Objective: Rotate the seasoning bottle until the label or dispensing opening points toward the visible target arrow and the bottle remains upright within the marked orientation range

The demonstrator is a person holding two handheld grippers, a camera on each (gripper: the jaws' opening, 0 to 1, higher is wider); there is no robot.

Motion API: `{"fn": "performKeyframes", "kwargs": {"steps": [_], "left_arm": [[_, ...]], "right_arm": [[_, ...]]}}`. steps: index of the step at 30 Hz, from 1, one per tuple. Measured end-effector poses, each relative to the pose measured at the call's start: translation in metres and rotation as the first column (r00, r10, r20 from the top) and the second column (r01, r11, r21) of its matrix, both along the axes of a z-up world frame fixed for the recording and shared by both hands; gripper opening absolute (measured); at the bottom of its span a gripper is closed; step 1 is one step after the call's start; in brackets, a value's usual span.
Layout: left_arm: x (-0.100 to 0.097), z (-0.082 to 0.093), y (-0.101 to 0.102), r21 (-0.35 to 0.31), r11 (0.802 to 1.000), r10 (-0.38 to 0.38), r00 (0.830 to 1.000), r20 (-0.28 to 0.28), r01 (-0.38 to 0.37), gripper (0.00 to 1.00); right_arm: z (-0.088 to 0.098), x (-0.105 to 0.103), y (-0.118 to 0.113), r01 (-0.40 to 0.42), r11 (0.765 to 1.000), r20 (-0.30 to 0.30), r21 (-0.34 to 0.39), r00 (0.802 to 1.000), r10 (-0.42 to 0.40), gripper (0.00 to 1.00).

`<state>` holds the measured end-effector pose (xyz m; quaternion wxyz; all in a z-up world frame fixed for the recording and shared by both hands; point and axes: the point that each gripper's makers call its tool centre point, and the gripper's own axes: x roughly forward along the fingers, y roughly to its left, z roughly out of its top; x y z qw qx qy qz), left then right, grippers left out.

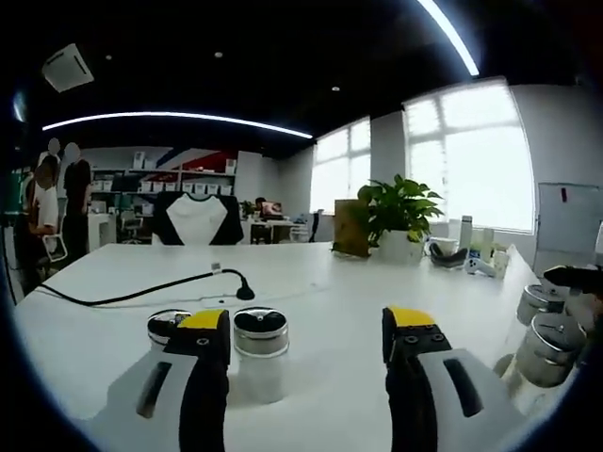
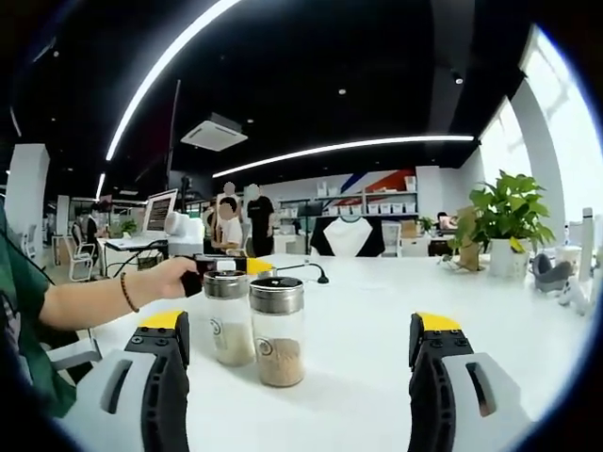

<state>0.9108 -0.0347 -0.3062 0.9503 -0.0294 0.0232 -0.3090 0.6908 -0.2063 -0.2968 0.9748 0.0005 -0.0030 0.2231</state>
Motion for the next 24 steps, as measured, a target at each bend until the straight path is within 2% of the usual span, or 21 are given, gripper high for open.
{"fn": "performKeyframes", "kwargs": {"steps": [3, 4, 6, 8, 11, 15, 21, 24], "left_arm": [[0.007, -0.009, 0.008, 0.033, 0.997, 0.065, 0.998, -0.019, -0.064, 0.68], [0.01, -0.01, 0.011, 0.063, 0.994, 0.084, 0.996, 0.0, -0.084, 0.68], [0.011, -0.012, 0.006, 0.094, 0.994, 0.053, 0.998, 0.023, -0.055, 0.67], [0.013, -0.015, 0.004, 0.072, 0.997, 0.04, 0.999, 0.002, -0.04, 0.62], [0.018, -0.019, 0.007, 0.051, 0.997, 0.055, 0.998, -0.019, -0.054, 0.62], [0.023, -0.019, 0.008, 0.066, 0.996, 0.059, 0.998, 0.001, -0.059, 0.6], [0.027, -0.021, 0.008, 0.039, 0.997, 0.06, 0.998, -0.008, -0.059, 0.57], [0.031, -0.022, 0.008, 0.081, 0.995, 0.064, 0.998, 0.019, -0.066, 0.54]], "right_arm": [[-0.003, 0.001, 0.001, -0.002, 1.0, -0.005, -0.004, 1.0, 0.002, 0.99], [-0.003, 0.002, 0.002, -0.004, 1.0, 0.0, -0.003, 1.0, 0.004, 0.99], [-0.005, 0.002, 0.006, -0.018, 1.0, -0.003, -0.002, 1.0, 0.018, 0.99], [-0.009, 0.004, 0.009, -0.026, 1.0, -0.012, -0.004, 1.0, 0.026, 0.99], [-0.012, 0.005, 0.01, -0.03, 1.0, -0.017, -0.003, 0.999, 0.03, 0.99], [-0.015, 0.006, 0.011, -0.034, 0.999, -0.025, -0.004, 0.999, 0.033, 0.99], [-0.017, 0.006, 0.015, -0.045, 0.999, -0.031, -0.008, 0.999, 0.045, 0.99], [-0.017, 0.005, 0.017, -0.047, 0.999, -0.029, -0.006, 0.998, 0.047, 0.99]]}}
